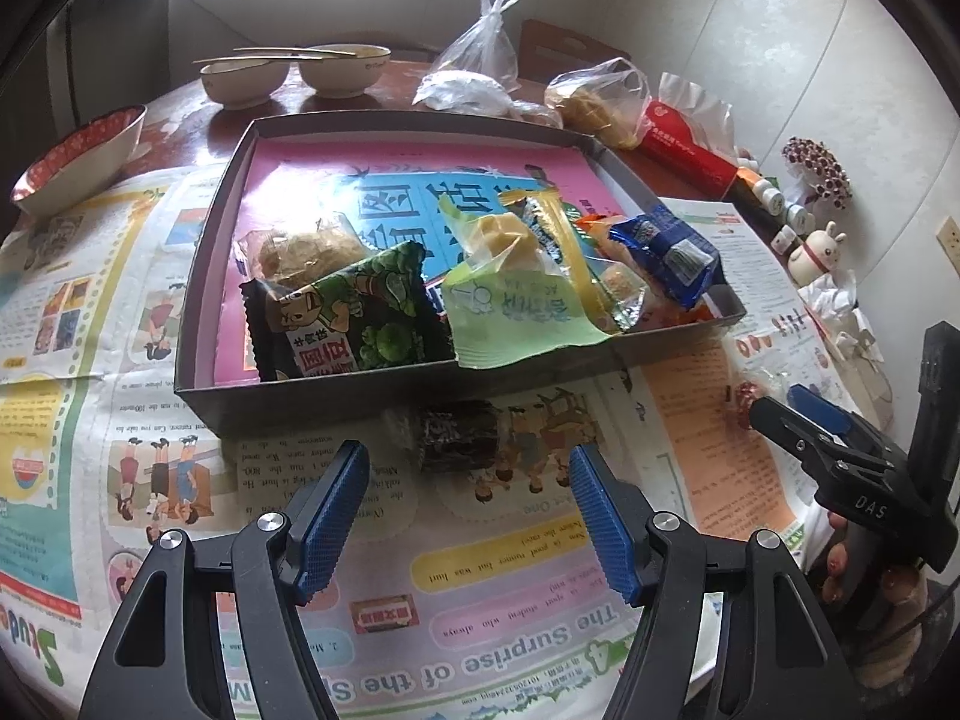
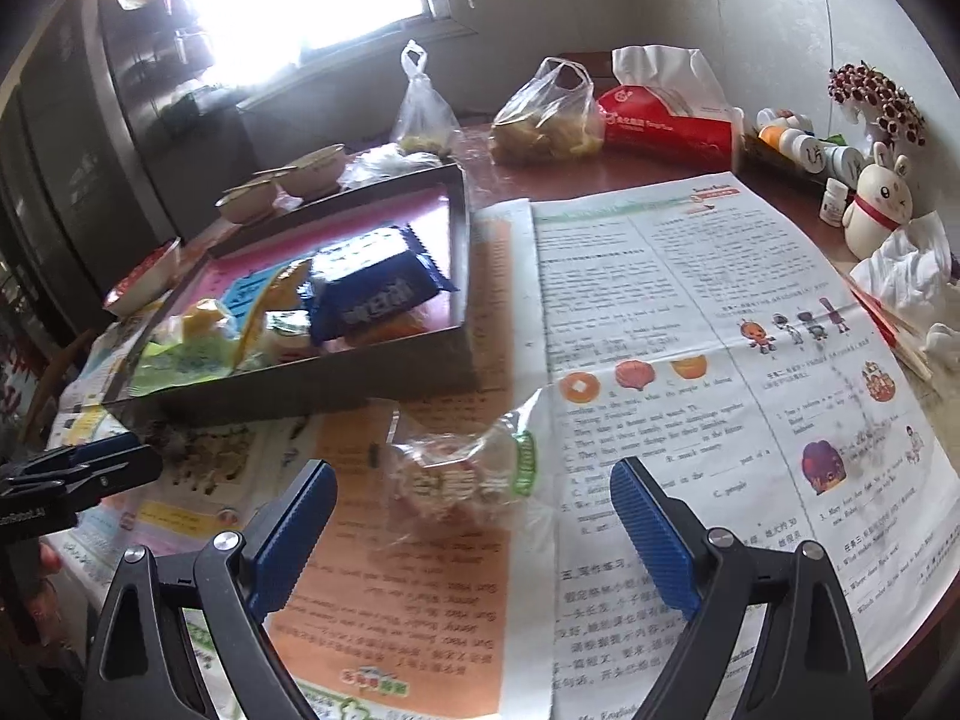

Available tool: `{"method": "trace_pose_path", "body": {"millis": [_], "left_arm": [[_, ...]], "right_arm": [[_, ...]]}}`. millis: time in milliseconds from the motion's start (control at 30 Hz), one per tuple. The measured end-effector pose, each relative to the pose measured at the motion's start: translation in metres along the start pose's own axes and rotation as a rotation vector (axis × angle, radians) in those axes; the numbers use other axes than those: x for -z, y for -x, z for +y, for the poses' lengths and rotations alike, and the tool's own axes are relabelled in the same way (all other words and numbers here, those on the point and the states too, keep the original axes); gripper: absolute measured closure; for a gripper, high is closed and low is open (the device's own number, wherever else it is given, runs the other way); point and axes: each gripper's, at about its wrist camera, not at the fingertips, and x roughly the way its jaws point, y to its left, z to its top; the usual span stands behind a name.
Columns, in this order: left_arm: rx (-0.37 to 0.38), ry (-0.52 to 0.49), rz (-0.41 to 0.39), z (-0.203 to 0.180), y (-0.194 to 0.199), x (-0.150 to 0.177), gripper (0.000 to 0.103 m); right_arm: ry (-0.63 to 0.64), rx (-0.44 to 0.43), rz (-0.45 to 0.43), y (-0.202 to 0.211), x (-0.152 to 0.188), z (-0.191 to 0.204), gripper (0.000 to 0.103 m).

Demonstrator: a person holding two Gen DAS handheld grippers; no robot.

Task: Organize snacks
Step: 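Grasp the clear green-labelled pastry bag with the right tool while the left tool grasps the dark brown snack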

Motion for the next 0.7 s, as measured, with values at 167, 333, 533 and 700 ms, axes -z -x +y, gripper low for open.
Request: {"method": "trace_pose_path", "body": {"millis": [167,333,533,700], "left_arm": [[-0.03,0.006,0.003,0.001,-0.007,-0.001,0.032],[-0.054,0.005,-0.002,0.001,-0.01,-0.002,0.032],[-0.035,-0.003,0.001,-0.005,-0.014,-0.001,0.033],[-0.041,-0.012,-0.002,-0.009,-0.017,-0.001,0.04]], "right_arm": [[0.007,0.017,0.018,-0.01,0.001,0.002,0.01],[0.045,0.023,0.015,-0.015,0.001,0.011,0.016],[0.109,0.05,0.008,-0.018,0.003,0.023,0.029],[0.125,0.072,-0.003,-0.018,0.004,0.022,0.037]]}}
